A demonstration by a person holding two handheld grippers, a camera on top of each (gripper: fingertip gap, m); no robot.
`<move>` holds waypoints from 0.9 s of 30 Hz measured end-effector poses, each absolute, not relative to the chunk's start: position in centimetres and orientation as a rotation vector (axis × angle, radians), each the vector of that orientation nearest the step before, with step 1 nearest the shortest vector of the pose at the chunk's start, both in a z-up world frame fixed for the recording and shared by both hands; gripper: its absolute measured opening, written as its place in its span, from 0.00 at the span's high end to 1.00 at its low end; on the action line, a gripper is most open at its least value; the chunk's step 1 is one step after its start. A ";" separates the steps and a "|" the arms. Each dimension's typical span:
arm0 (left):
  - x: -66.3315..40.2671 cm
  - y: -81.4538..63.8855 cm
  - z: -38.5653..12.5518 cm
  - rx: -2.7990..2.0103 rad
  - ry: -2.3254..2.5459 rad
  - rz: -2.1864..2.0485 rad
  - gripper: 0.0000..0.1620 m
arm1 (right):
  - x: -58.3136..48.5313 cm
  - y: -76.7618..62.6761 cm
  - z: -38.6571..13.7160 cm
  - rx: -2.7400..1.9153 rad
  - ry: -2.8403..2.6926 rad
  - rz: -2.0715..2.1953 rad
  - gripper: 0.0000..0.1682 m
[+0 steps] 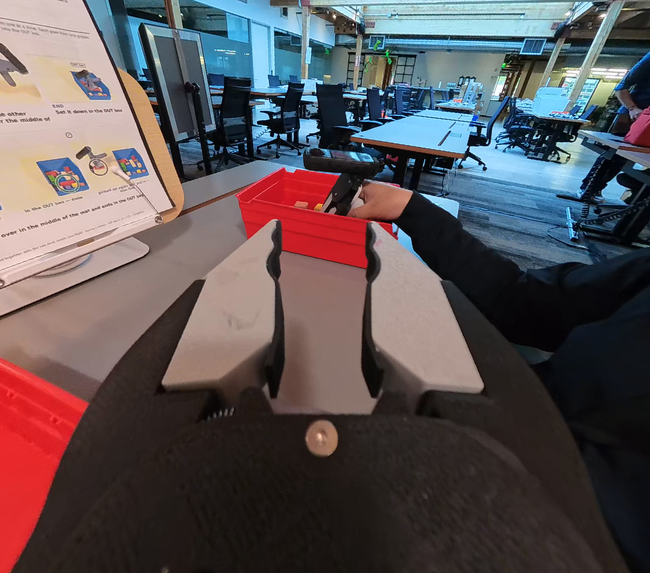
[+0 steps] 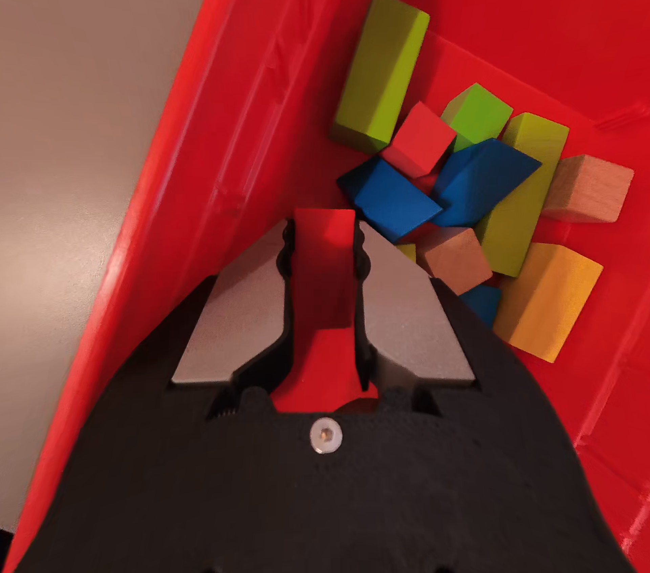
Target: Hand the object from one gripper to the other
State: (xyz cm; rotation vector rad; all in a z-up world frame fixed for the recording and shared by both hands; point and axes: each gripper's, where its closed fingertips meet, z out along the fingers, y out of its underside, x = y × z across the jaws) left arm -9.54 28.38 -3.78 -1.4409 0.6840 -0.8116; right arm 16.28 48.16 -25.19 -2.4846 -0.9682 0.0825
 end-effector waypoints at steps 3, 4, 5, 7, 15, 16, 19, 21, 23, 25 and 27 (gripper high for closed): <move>-9.6 28.4 -3.7 -1.440 0.684 -0.809 0.72 | 16.3 48.2 -25.4 -2.493 -0.952 0.102 0.80; -9.6 28.3 -3.7 -1.438 0.684 -0.809 0.72 | 16.3 48.2 -25.6 -2.503 -0.952 0.110 0.80; -9.6 28.3 -3.7 -1.438 0.685 -0.808 0.72 | 16.2 48.1 -25.6 -2.508 -0.957 0.120 0.78; -9.6 28.3 -3.7 -1.439 0.689 -0.804 0.72 | 15.9 48.2 -25.0 -2.482 -0.946 0.140 0.76; -13.4 29.1 -3.1 -1.458 0.631 -0.743 0.70 | 16.1 49.1 -15.9 -2.177 -0.675 0.392 0.67; -14.7 29.7 -3.3 -1.478 0.591 -0.729 0.70 | 16.2 49.0 -14.2 -2.115 -0.636 0.432 0.67; -19.7 32.7 -4.8 -1.594 0.461 -0.582 0.70 | 16.1 47.5 -9.1 -1.914 -0.574 0.600 0.69; -23.8 35.6 -6.5 -1.719 0.395 -0.436 0.69 | 15.9 46.2 -6.4 -1.797 -0.554 0.706 0.71; -27.5 38.7 -8.6 -1.884 0.346 -0.331 0.68 | 15.8 45.2 -4.8 -1.737 -0.539 0.774 0.72; -30.3 41.6 -11.4 -2.059 0.322 -0.277 0.68 | 15.6 44.6 -4.0 -1.709 -0.540 0.796 0.72; -32.2 43.5 -15.1 -2.269 0.333 -0.248 0.66 | 15.4 44.2 -3.7 -1.703 -0.555 0.777 0.72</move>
